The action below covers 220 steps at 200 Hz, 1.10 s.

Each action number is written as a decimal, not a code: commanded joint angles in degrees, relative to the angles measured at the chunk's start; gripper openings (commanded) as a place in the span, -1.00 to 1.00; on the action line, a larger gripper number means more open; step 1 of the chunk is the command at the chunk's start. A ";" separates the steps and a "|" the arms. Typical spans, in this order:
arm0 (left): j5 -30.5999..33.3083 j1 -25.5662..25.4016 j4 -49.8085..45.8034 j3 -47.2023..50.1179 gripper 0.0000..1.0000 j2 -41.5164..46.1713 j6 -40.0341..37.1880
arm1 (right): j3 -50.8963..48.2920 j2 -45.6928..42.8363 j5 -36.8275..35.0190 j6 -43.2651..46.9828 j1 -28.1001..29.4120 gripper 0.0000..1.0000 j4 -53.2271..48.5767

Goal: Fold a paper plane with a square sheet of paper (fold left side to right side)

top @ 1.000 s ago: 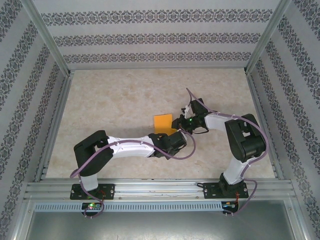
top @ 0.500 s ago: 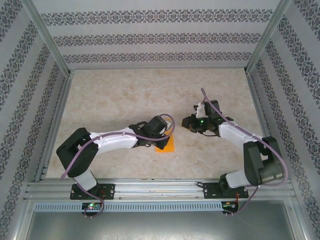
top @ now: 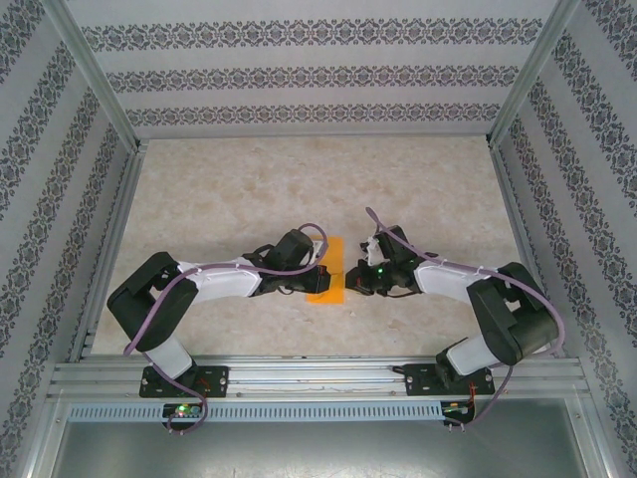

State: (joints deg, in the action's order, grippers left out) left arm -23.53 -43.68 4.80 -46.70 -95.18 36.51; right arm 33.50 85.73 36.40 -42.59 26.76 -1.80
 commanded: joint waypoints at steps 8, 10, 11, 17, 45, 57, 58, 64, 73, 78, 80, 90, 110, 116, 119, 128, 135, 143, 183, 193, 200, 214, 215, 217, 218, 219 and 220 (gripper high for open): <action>-1.27 1.05 2.94 0.76 -1.00 1.40 1.80 | 0.15 2.43 -1.49 -1.44 2.00 -1.00 1.63; -1.26 1.05 2.98 0.85 -1.00 1.29 1.85 | 0.16 2.60 -1.50 -1.51 2.14 -1.00 1.63; -1.30 1.05 3.00 0.88 -1.00 1.30 1.87 | 0.16 2.69 -1.51 -1.52 2.19 -1.00 1.63; -1.36 1.05 2.98 0.77 -1.00 1.23 1.90 | 0.25 3.05 -1.61 -1.59 2.57 -1.00 1.63; -1.45 1.14 2.45 0.82 -1.00 1.05 1.93 | -0.05 4.30 -2.28 -1.94 3.49 -1.00 1.33; -1.56 1.31 2.26 0.92 -1.00 1.13 1.98 | -0.16 4.82 -2.38 -1.75 3.72 -1.00 0.98; -1.58 1.36 2.25 0.96 -1.00 1.13 1.98 | -0.17 4.85 -2.39 -1.73 3.68 -1.00 0.91; -1.73 1.48 2.11 0.97 -1.00 1.20 1.88 | -0.19 5.04 -2.67 -1.56 3.73 -1.00 0.41; -1.86 1.71 1.84 1.04 -1.00 1.32 1.74 | -0.07 5.38 -3.10 -1.01 3.82 -1.00 -0.56; -1.95 1.82 1.77 1.14 -1.00 1.31 1.68 | -0.01 5.49 -3.28 -0.77 3.82 -1.00 -1.17; -2.05 1.91 1.72 1.12 -1.00 1.37 1.64 | 0.03 5.56 -3.45 -0.62 3.76 -1.00 -1.31; -2.49 2.26 1.54 1.22 -1.00 1.48 1.38 | 0.24 5.75 -4.17 0.19 3.82 -1.00 -2.83; -3.89 3.12 0.64 1.19 -1.00 1.48 0.31 | 0.69 6.09 -5.39 1.38 3.81 -1.00 -4.97; -4.14 3.46 0.08 1.16 -1.00 1.48 -0.26 | 0.90 6.26 -5.61 1.73 3.80 -1.00 -5.54; -4.32 3.58 -0.11 1.05 -1.00 1.53 -0.63 | 0.99 6.33 -5.78 1.92 3.81 -1.00 -5.85; -4.64 4.07 -1.11 0.76 -1.00 1.70 -1.97 | 1.35 6.70 -6.23 2.60 3.82 -1.00 -6.73; -4.78 4.36 -1.97 0.48 -1.00 1.75 -3.12 | 1.56 6.90 -6.39 2.98 3.82 -1.00 -7.22; -5.16 4.80 -2.83 0.10 -1.00 1.79 -4.42 | 1.78 7.08 -6.52 3.37 3.79 -1.00 -7.60; -6.91 5.96 -7.19 -2.27 -1.00 0.67 -11.67 | 2.36 7.25 -6.24 3.83 3.82 -1.00 -7.80; -6.94 6.28 -8.07 -2.73 -1.00 0.30 -13.18 | 2.45 7.25 -6.24 3.89 3.82 -1.00 -7.80; -6.96 6.57 -8.43 -2.94 -1.00 -0.04 -13.96 | 2.45 7.25 -6.24 3.92 3.82 -1.00 -7.87; -7.24 7.10 -8.42 -3.39 -1.00 -0.81 -14.96 | 2.37 7.20 -6.18 4.00 3.82 -1.00 -7.86; -7.24 7.16 -8.32 -3.44 -1.00 -0.85 -15.01 | 2.37 7.18 -6.17 4.00 3.82 -1.00 -7.86; -7.23 7.24 -8.25 -3.48 -1.00 -0.99 -15.05 | 2.36 7.17 -6.17 4.00 3.80 -1.00 -7.89; -7.23 7.27 -8.24 -3.48 -1.00 -1.07 -15.10 | 2.36 7.21 -6.17 4.00 3.81 -1.00 -7.88; -7.23 7.32 -8.19 -3.44 -1.00 -1.11 -15.13 | 2.36 7.19 -6.17 4.00 3.82 -1.00 -7.91; -7.28 7.35 -8.07 -3.46 -1.00 -1.18 -15.19 | 2.36 7.18 -6.17 4.00 3.82 -1.00 -7.93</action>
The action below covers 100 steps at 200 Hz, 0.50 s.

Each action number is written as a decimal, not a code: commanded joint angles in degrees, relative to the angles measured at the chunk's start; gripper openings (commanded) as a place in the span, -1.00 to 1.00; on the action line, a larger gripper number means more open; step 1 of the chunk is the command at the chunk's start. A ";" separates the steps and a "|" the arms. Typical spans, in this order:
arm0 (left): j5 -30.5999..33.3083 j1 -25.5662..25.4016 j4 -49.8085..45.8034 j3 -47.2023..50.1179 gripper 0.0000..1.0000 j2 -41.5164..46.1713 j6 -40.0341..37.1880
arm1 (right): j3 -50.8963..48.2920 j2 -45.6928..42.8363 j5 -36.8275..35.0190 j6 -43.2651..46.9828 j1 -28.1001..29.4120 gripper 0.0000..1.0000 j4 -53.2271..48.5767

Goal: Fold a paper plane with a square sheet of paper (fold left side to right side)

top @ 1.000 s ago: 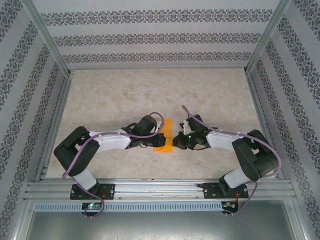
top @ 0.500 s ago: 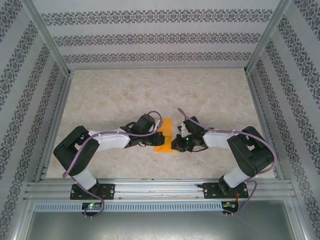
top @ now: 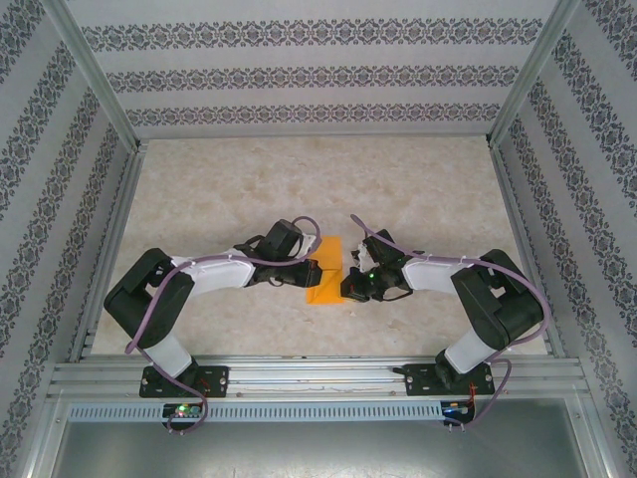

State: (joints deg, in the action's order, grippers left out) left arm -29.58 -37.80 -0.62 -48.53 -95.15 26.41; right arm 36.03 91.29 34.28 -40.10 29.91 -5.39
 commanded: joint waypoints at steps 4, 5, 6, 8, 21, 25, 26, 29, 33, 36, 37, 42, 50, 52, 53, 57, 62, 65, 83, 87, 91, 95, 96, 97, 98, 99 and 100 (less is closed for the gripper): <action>-1.33 1.58 -2.39 -1.72 -1.00 -1.46 -5.22 | -0.17 1.62 -4.05 1.51 0.67 -1.00 -4.35; -1.39 1.63 -2.34 -1.77 -1.00 -1.54 -5.23 | -0.17 1.62 -4.05 1.51 0.67 -1.00 -4.32; -1.42 1.65 -2.26 -1.80 -1.00 -1.62 -5.36 | -0.17 1.66 -4.05 1.51 0.67 -1.00 -4.30; -1.48 1.74 -2.25 -1.86 -1.00 -1.79 -5.33 | -0.17 1.69 -4.05 1.51 0.67 -1.00 -4.33; -1.71 2.03 -1.95 -2.24 -1.00 -2.74 -5.48 | -0.17 1.69 -3.96 1.60 0.67 -1.00 -4.42; -1.93 2.11 -1.77 -2.33 -1.00 -3.08 -5.60 | -0.17 1.63 -3.96 1.60 0.67 -1.00 -4.39; -1.99 2.12 -1.72 -2.30 -1.00 -3.14 -5.64 | -0.17 1.62 -3.96 1.60 0.67 -1.00 -4.42; -2.04 2.17 -1.63 -2.33 -1.00 -3.31 -5.66 | -0.17 1.66 -3.98 1.60 0.60 -1.00 -4.43; -2.06 2.19 -1.48 -2.43 -1.00 -3.56 -5.66 | -0.17 1.62 -3.96 1.60 0.59 -1.00 -4.45; -2.06 2.20 -1.32 -2.36 -1.00 -3.67 -5.65 | -0.17 1.62 -3.96 1.64 0.59 -1.00 -4.47; -2.06 2.20 -1.27 -2.36 -1.00 -3.74 -5.66 | -0.22 1.62 -3.96 1.67 0.59 -1.00 -4.51; -2.14 2.29 -0.92 -2.28 -1.00 -4.01 -5.67 | -0.26 1.61 -3.96 1.69 0.59 -1.00 -4.51; -2.23 2.38 -0.56 -2.27 -1.00 -4.37 -5.82 | -0.26 1.61 -3.96 1.77 0.56 -1.00 -4.54; -2.23 2.42 -0.53 -2.25 -1.00 -4.41 -5.78 | -0.26 1.68 -3.96 1.77 0.58 -1.00 -4.54; -2.23 2.45 -0.52 -2.26 -1.00 -4.46 -5.77 | -0.26 1.65 -3.96 1.77 0.54 -1.00 -4.54; -2.15 2.45 -0.44 -2.23 -1.00 -4.54 -5.80 | -0.26 1.70 -3.96 1.78 0.50 -1.00 -4.61; -2.12 2.55 -0.29 -2.17 -1.00 -4.67 -5.85 | -0.34 1.70 -3.96 1.78 0.47 -1.00 -4.63; -2.08 2.59 -0.34 -2.13 -1.00 -4.81 -5.92 | -0.35 1.70 -3.96 1.78 0.44 -1.00 -4.65; -1.63 2.89 -0.25 -2.06 -1.00 -5.08 -6.11 | -0.35 1.71 -3.96 1.86 0.41 -1.00 -4.64; -1.57 2.91 -0.11 -2.05 -1.00 -5.10 -6.20 | -0.35 1.79 -3.89 1.94 0.39 -1.00 -4.71; -1.47 2.98 -0.18 -2.05 -1.00 -5.25 -6.24 | -0.35 1.79 -3.87 1.95 0.30 -1.00 -4.72; -1.32 3.00 -0.31 -2.05 -1.00 -5.35 -6.33 | -0.35 1.87 -3.87 1.95 0.28 -1.00 -4.76; -1.34 3.04 -0.33 -2.07 -1.00 -5.37 -6.35 | -0.35 1.88 -3.87 1.95 0.30 -1.00 -4.74; -1.30 3.02 -0.38 -2.04 -1.00 -5.38 -6.36 | -0.30 1.83 -3.87 1.95 0.31 -1.00 -4.73; -1.28 3.05 -0.36 -2.02 -1.00 -5.39 -6.41 | -0.33 1.86 -3.87 1.95 0.32 -1.00 -4.72; -1.23 3.07 -0.40 -2.06 -1.00 -5.39 -6.44 | -0.34 1.87 -3.87 1.95 0.32 -1.00 -4.72; -1.20 3.08 -0.46 -2.07 -1.00 -5.39 -6.45 | -0.34 1.87 -3.87 2.00 0.28 -1.00 -4.72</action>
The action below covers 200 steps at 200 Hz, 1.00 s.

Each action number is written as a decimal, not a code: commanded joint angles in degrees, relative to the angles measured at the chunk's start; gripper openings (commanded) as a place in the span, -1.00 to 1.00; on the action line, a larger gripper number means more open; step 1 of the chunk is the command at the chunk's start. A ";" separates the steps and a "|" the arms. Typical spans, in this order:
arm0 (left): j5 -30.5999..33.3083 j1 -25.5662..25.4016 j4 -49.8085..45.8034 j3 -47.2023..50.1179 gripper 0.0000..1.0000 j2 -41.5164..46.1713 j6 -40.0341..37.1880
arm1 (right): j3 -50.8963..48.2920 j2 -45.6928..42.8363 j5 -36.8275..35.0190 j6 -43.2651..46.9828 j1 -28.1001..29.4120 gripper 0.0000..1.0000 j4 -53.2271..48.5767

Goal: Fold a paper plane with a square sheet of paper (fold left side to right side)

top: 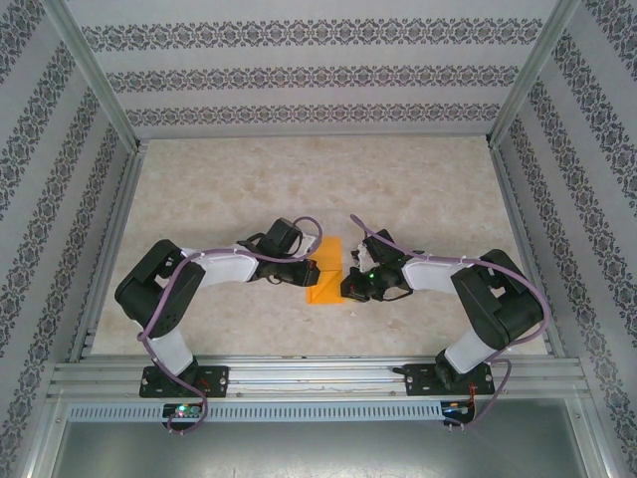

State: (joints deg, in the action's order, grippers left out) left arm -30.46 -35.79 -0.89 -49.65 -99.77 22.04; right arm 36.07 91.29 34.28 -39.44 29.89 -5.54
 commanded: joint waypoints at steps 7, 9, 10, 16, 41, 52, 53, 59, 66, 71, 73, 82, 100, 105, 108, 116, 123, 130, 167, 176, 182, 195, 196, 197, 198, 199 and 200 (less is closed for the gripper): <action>-0.17 1.16 -0.34 -1.06 -1.00 -0.87 -2.26 | -0.30 1.92 -3.87 1.38 0.33 -1.00 -4.64; -0.12 1.16 -0.34 -0.98 -1.00 -0.93 -2.31 | -0.30 1.95 -3.87 1.34 0.34 -1.00 -4.61; -0.04 1.21 -0.30 -0.93 -1.00 -0.95 -2.38 | -0.30 1.96 -3.87 1.36 0.34 -1.00 -4.63; 0.25 1.25 -0.49 -0.97 -1.00 -1.01 -2.51 | -0.30 1.97 -3.87 1.38 0.34 -1.00 -4.70; 0.81 1.64 -0.72 -0.88 -1.00 -1.38 -2.93 | -0.22 2.06 -3.81 1.47 0.26 -1.00 -4.82; 0.57 1.77 -0.39 -0.80 -1.00 -1.48 -2.94 | -0.13 2.13 -3.78 1.54 0.25 -1.00 -4.90; 0.57 1.77 -0.32 -0.76 -1.00 -1.44 -2.95 | -0.13 2.14 -3.78 1.55 0.26 -1.00 -4.91; 0.43 1.85 -0.19 -0.80 -1.00 -1.56 -2.88 | -0.13 2.07 -3.78 1.56 0.23 -1.00 -4.92; 0.31 1.93 -0.12 -0.95 -1.00 -1.72 -2.90 | -0.13 2.14 -3.80 1.56 0.26 -1.00 -5.00; 0.29 1.95 -0.20 -1.05 -1.00 -1.81 -2.88 | -0.13 2.14 -3.80 1.56 0.26 -1.00 -5.05; 0.28 1.95 -0.18 -1.13 -1.00 -1.83 -2.93 | -0.13 2.14 -3.79 1.56 0.26 -1.00 -5.02; 0.44 2.04 -0.16 -1.15 -1.00 -1.91 -2.89 | -0.18 2.14 -3.83 1.56 0.20 -1.00 -5.15; 0.75 2.22 -0.31 -1.15 -1.00 -1.75 -3.05 | -0.22 2.05 -3.87 1.57 0.17 -1.00 -5.17; 0.84 2.28 -0.43 -1.00 -1.00 -1.66 -3.07 | -0.30 2.01 -3.94 1.62 0.17 -1.00 -5.21; 0.83 2.31 -0.49 -1.01 -1.00 -1.66 -3.10 | -0.30 1.99 -3.96 1.64 0.17 -1.00 -5.18; 0.90 2.35 -0.50 -0.98 -1.00 -1.52 -3.15 | -0.30 1.96 -3.96 1.65 0.10 -1.00 -5.19; 1.11 2.39 -0.76 -0.94 -1.00 -1.57 -3.26 | -0.30 1.97 -3.96 1.65 0.08 -1.00 -5.29; 1.26 2.39 -0.76 -0.75 -1.00 -1.44 -3.24 | -0.39 1.87 -3.96 1.73 0.08 -1.00 -5.31; 1.26 2.56 0.38 -0.27 -1.00 -1.13 -2.68 | -0.30 2.14 -4.03 2.00 -0.05 -1.00 -5.36; 1.34 2.57 0.46 -0.17 -1.00 -1.06 -2.54 | -0.30 2.23 -3.90 2.00 -0.01 -1.00 -5.45; 1.51 2.65 0.54 -0.09 -1.00 -0.98 -2.53 | -0.29 2.23 -3.93 2.00 -0.01 -1.00 -5.49; 1.60 2.74 0.74 0.07 -1.00 -0.64 -2.55 | -0.30 2.23 -3.96 2.00 -0.01 -1.00 -5.45; 1.57 2.74 0.77 0.07 -1.00 -0.67 -2.54 | -0.30 2.23 -3.96 2.04 -0.01 -1.00 -5.45; 1.60 2.74 0.78 0.12 -1.00 -0.59 -2.54 | -0.30 2.23 -3.96 2.07 -0.01 -1.00 -5.49; 1.62 2.74 0.79 0.10 -1.00 -0.60 -2.58 | -0.30 2.23 -3.96 2.08 -0.01 -1.00 -5.47; 1.58 2.79 0.71 0.09 -1.00 -0.60 -2.60 | -0.30 2.23 -3.96 2.08 -0.01 -1.00 -5.50; 1.65 2.81 0.66 0.08 -1.00 -0.60 -2.56 | -0.30 2.23 -3.96 2.08 -0.01 -1.00 -5.56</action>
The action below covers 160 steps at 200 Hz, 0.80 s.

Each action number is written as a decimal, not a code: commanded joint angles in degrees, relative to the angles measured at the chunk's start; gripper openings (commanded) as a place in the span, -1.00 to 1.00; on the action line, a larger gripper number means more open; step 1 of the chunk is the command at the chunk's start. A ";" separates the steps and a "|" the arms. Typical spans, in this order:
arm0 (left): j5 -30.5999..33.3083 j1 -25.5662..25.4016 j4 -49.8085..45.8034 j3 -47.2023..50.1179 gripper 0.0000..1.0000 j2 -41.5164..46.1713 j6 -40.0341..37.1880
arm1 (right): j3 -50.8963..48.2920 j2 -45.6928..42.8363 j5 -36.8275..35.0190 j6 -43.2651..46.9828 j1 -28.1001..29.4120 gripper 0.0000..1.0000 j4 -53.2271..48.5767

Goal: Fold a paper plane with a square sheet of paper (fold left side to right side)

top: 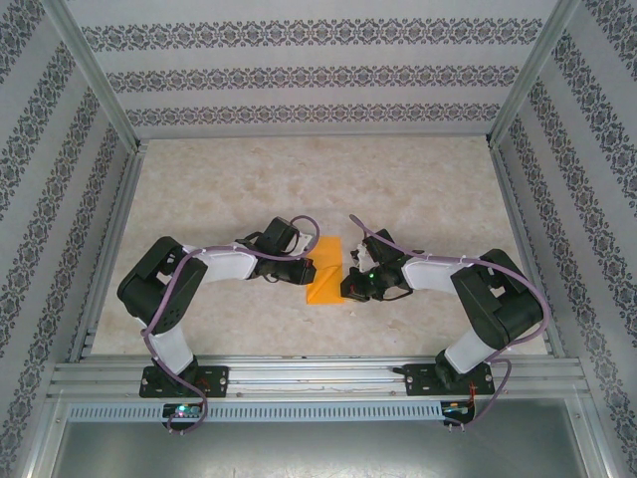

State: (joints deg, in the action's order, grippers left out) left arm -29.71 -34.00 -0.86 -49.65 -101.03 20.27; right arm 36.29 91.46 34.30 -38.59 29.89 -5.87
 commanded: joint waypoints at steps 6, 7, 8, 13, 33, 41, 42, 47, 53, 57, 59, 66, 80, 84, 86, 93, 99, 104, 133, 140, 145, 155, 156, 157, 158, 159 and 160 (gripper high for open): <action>0.93 1.03 0.53 0.13 -1.00 0.75 -0.87 | -0.52 1.98 -3.98 1.23 -0.01 -1.00 -5.24; 0.91 1.08 0.52 0.10 -1.00 0.80 -0.86 | -0.52 1.97 -3.98 1.23 -0.05 -1.00 -5.22; 0.94 1.10 0.52 0.09 -1.00 0.82 -0.85 | -0.52 1.97 -3.98 1.23 -0.07 -1.00 -5.26; 0.96 1.13 0.47 0.15 -1.00 0.91 -0.93 | -0.52 2.01 -3.98 1.23 -0.10 -1.00 -5.35; 0.84 1.22 0.53 0.33 -1.00 1.19 -1.05 | -0.56 1.88 -4.07 1.32 -0.10 -1.00 -5.43; 0.66 1.22 0.69 0.42 -1.00 1.19 -1.07 | -0.61 1.88 -4.07 1.32 -0.09 -1.00 -5.41; 0.64 1.22 0.73 0.42 -1.00 1.19 -1.05 | -0.61 1.88 -4.07 1.32 -0.09 -1.00 -5.39; 0.60 1.24 0.80 0.46 -1.00 1.12 -1.04 | -0.61 1.88 -4.07 1.32 -0.11 -1.00 -5.42; 0.60 1.24 0.86 0.58 -1.00 1.05 -1.03 | -0.60 1.88 -4.06 1.32 -0.17 -1.00 -5.51; 0.62 1.22 0.93 0.58 -1.00 1.02 -0.94 | -0.61 1.88 -4.07 1.32 -0.18 -1.00 -5.47; 0.62 1.22 0.88 0.53 -1.00 0.97 -0.96 | -0.61 1.88 -4.07 1.32 -0.18 -1.00 -5.40; 0.62 1.28 0.96 0.61 -1.00 0.93 -0.90 | -0.61 1.80 -4.07 1.32 -0.17 -1.00 -5.48; 0.60 1.30 1.47 0.85 -1.00 0.76 -0.71 | -0.61 1.71 -4.07 1.32 -0.18 -1.00 -5.47; 0.53 1.30 1.58 0.88 -1.00 0.72 -0.65 | -0.61 1.69 -4.07 1.32 -0.18 -1.00 -5.51; 0.56 1.28 1.64 0.87 -1.00 0.68 -0.60 | -0.61 1.70 -4.07 1.32 -0.18 -1.00 -5.57; 0.54 1.29 1.65 0.87 -1.00 0.53 -0.61 | -0.61 1.70 -4.07 1.32 -0.23 -1.00 -5.56; 0.49 1.30 1.71 0.87 -1.00 0.36 -0.63 | -0.61 1.70 -4.07 1.37 -0.18 -1.00 -5.57; 0.53 1.30 1.66 0.75 -1.00 0.24 -0.59 | -0.61 1.70 -4.07 1.36 -0.19 -1.00 -5.62; 0.33 1.30 1.66 0.60 -1.00 -0.88 -0.72 | -0.62 1.64 -4.06 1.32 -0.18 -1.00 -5.67; 0.35 1.30 1.74 0.55 -1.00 -1.16 -0.73 | -0.70 1.64 -4.01 1.32 -0.18 -1.00 -5.71; 0.33 1.29 1.73 0.54 -1.00 -1.39 -0.71 | -0.66 1.62 -4.00 1.41 -0.18 -1.00 -5.71; 0.19 1.28 1.93 0.61 -1.00 -1.73 -0.72 | -0.70 1.62 -4.00 1.41 -0.23 -1.00 -5.74; 0.23 1.29 1.97 0.61 -1.00 -1.76 -0.69 | -0.70 1.62 -3.99 1.41 -0.20 -1.00 -5.74; 0.21 1.30 1.94 0.61 -1.00 -1.82 -0.73 | -0.70 1.62 -3.99 1.41 -0.19 -1.00 -5.74; 0.24 1.30 1.97 0.61 -1.00 -1.86 -0.74 | -0.65 1.62 -3.98 1.41 -0.19 -1.00 -5.78; 0.25 1.30 2.03 0.61 -1.00 -1.87 -0.71 | -0.68 1.62 -3.98 1.41 -0.19 -1.00 -5.80; 0.26 1.30 2.02 0.65 -1.00 -1.92 -0.69 | -0.69 1.62 -3.98 1.41 -0.18 -1.00 -5.81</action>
State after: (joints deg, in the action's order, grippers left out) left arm -29.56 -33.58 -0.60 -49.63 -101.58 20.27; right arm 36.38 91.50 34.30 -38.57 29.87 -6.02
